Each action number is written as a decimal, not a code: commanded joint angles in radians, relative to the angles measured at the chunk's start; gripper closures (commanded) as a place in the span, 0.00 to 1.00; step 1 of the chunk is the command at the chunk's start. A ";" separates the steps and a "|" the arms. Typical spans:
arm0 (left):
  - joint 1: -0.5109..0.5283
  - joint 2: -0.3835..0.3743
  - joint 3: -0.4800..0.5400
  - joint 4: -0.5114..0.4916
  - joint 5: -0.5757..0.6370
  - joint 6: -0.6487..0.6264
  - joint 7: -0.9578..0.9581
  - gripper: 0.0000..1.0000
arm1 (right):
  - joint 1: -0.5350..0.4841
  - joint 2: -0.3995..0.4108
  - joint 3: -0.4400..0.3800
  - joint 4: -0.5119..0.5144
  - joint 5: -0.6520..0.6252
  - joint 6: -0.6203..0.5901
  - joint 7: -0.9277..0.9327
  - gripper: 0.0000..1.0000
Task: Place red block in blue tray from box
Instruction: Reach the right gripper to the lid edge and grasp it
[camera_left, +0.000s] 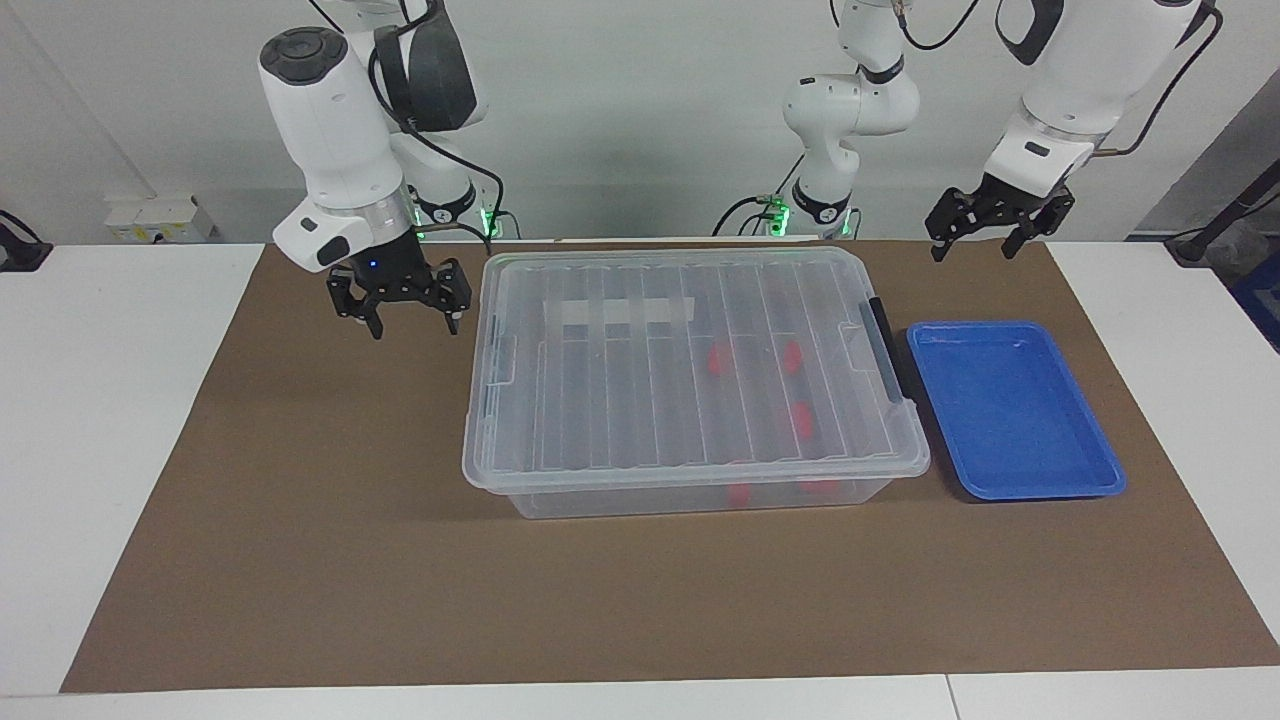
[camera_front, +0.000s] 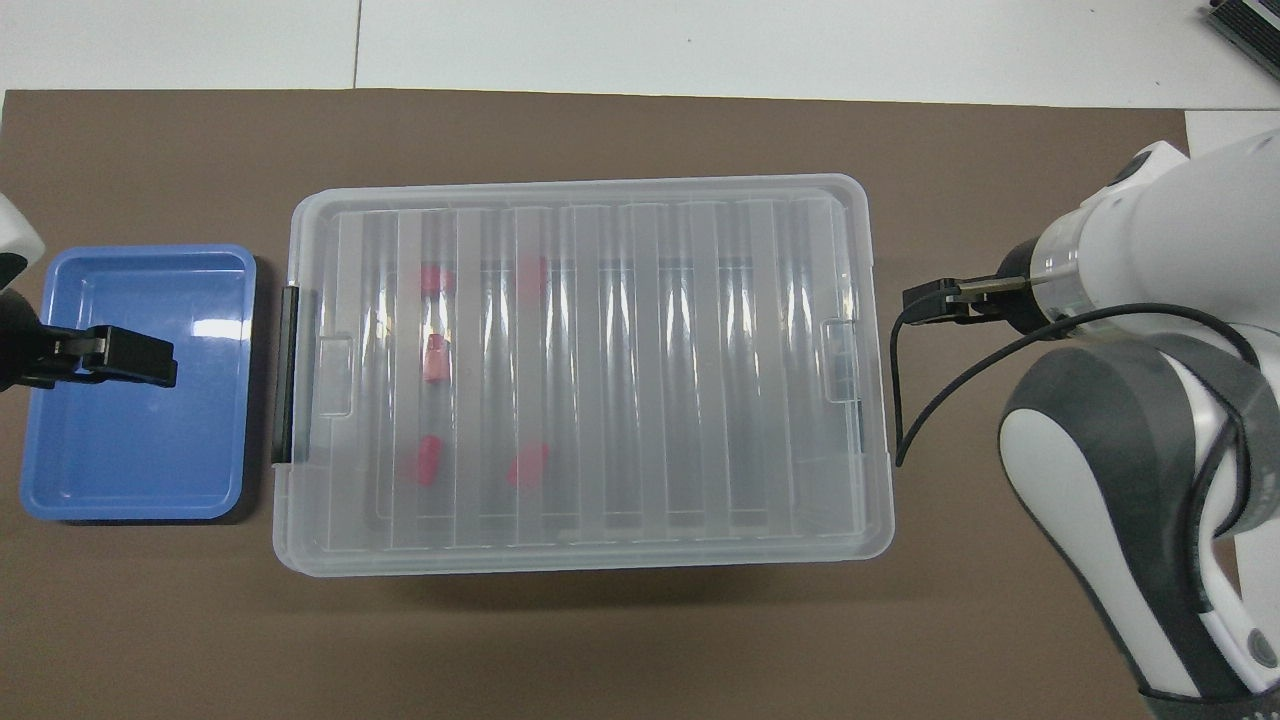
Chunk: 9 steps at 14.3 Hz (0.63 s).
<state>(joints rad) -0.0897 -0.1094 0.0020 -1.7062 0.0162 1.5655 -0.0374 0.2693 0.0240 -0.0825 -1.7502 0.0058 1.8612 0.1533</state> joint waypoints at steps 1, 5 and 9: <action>0.005 -0.013 -0.004 -0.007 0.005 -0.010 -0.007 0.00 | 0.007 -0.012 0.000 -0.012 0.023 0.009 0.012 0.00; 0.005 -0.013 -0.004 -0.007 0.007 -0.010 -0.007 0.00 | 0.008 -0.036 0.012 -0.087 0.023 0.038 0.009 0.00; 0.005 -0.013 -0.004 -0.007 0.005 -0.010 -0.007 0.00 | 0.008 -0.059 0.035 -0.175 0.023 0.101 0.014 0.00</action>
<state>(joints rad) -0.0897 -0.1094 0.0019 -1.7062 0.0162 1.5655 -0.0374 0.2794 0.0086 -0.0650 -1.8362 0.0165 1.9080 0.1533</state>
